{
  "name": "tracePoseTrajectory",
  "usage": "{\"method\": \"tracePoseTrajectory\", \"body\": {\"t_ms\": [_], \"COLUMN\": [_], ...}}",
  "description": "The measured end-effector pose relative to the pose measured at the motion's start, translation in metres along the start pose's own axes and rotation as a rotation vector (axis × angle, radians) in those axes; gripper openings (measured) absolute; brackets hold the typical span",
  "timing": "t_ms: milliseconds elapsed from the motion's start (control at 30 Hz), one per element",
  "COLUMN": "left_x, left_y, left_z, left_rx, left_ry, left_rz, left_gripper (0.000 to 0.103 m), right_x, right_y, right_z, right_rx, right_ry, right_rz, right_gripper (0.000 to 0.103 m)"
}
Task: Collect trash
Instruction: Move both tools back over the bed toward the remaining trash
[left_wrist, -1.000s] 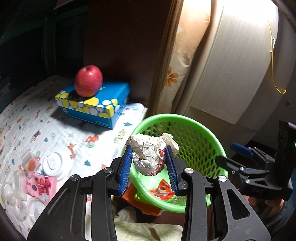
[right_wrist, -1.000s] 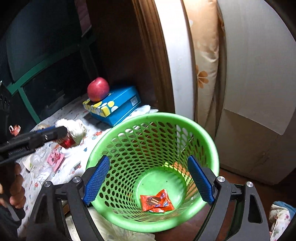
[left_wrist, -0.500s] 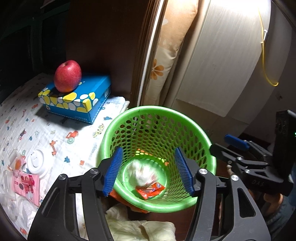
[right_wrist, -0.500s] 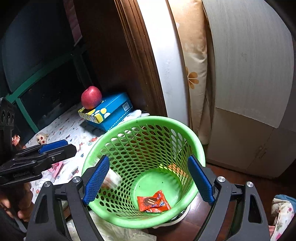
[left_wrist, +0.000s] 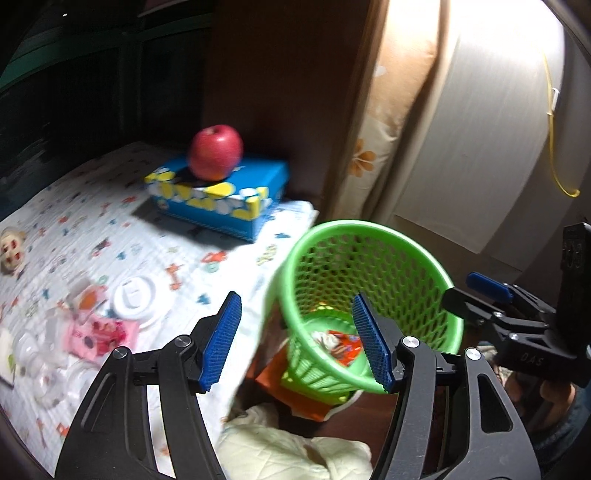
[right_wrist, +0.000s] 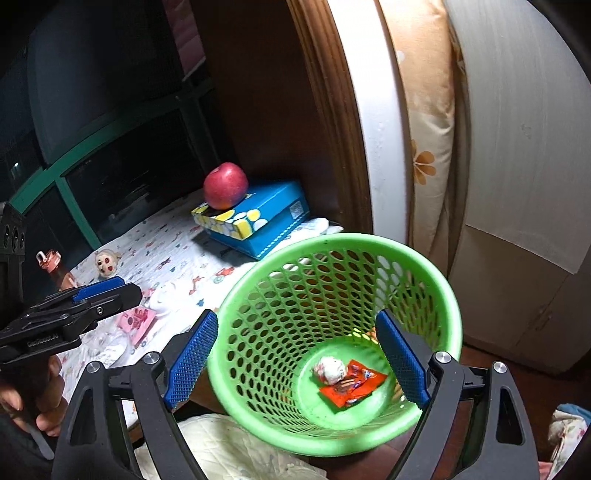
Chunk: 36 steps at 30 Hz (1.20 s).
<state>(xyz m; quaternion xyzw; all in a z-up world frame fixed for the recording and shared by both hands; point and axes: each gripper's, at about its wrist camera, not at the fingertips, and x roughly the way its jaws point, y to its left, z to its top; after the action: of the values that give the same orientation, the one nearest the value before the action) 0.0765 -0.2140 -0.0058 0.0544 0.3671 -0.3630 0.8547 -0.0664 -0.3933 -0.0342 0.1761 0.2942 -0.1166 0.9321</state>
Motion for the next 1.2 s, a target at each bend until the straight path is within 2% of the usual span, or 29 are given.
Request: {"method": "tracePoseTrajectory", "body": {"t_ms": [333, 700, 933, 1200], "left_x": [-0.033, -0.076, -0.100, -0.114], "left_y": [0.087, 0.183, 0.234, 0.258], "left_z": [-0.023, -0.064, -0.084, -0.105], "left_rx": [-0.157, -0.337, -0.463, -0.530], "left_ry": [-0.027, -0.045, -0.054, -0.054], "left_rz": [0.170, 0.381, 0.455, 0.493], "left_gripper": [0.062, 0.062, 0.062, 0.062], "right_x": [0.023, 0.053, 0.072, 0.095], "right_y": [0.063, 0.136, 0.183, 0.233], "right_z": [-0.003, -0.016, -0.030, -0.047], "right_rx": [-0.112, -0.223, -0.306, -0.390], "right_ry": [0.053, 0.134, 0.192, 0.264], "right_rz": [0.114, 0.253, 0.324, 0.392], "right_gripper": [0.084, 0.084, 0.084, 0.084]}}
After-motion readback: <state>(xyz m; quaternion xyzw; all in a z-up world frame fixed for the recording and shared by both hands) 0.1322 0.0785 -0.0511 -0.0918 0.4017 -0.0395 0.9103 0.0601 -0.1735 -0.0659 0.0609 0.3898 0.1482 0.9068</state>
